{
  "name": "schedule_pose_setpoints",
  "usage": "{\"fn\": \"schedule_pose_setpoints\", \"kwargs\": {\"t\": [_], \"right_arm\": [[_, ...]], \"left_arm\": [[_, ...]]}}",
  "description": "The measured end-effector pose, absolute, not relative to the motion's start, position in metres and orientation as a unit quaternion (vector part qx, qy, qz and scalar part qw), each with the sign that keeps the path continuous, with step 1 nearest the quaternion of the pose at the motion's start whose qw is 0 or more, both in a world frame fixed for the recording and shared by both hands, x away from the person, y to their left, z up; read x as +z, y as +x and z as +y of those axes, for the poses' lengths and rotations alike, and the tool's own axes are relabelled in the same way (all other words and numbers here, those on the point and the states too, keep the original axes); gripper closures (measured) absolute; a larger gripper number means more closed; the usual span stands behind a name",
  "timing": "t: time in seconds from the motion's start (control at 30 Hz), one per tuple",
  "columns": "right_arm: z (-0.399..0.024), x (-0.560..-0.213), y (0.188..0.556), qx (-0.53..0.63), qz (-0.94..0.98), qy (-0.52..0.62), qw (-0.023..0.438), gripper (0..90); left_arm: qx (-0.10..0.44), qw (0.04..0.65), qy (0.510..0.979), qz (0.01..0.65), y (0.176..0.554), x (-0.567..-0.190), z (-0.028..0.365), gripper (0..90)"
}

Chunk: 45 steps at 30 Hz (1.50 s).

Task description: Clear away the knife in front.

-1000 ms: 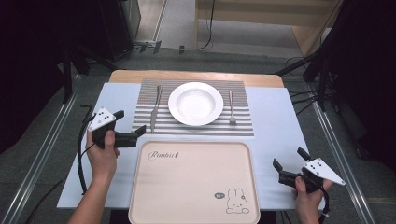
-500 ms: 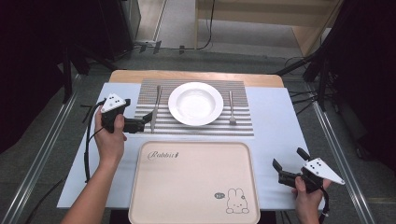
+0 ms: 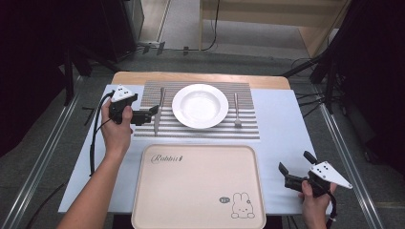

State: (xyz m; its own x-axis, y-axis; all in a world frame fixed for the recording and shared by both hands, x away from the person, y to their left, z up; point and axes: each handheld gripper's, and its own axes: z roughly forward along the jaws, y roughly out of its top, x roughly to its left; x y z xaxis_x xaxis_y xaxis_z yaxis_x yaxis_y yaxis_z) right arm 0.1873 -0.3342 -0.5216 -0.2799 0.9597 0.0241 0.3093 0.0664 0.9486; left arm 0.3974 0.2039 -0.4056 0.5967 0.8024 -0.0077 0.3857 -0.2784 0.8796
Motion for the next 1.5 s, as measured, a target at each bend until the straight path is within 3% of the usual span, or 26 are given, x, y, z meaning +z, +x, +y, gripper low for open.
{"fn": "schedule_pose_setpoints", "kwargs": {"t": [0.5,0.87,1.0,1.27,1.5], "right_arm": [[-0.335,-0.522,0.187,0.475,0.642,0.495,0.344,0.0],[-0.334,-0.522,0.188,0.473,0.642,0.495,0.346,0.0],[-0.334,-0.521,0.188,0.471,0.644,0.494,0.345,0.0],[-0.333,-0.522,0.188,0.471,0.644,0.494,0.346,0.0],[-0.332,-0.522,0.188,0.468,0.646,0.493,0.347,0.0]], "left_arm": [[0.194,0.411,0.784,0.423,0.438,-0.407,0.197,6.8],[0.160,0.343,0.807,0.454,0.480,-0.426,0.181,7.4],[0.156,0.311,0.807,0.478,0.492,-0.433,0.176,15.1],[0.135,0.282,0.804,0.506,0.508,-0.445,0.170,45.4],[0.122,0.269,0.806,0.513,0.513,-0.451,0.166,49.0]]}}
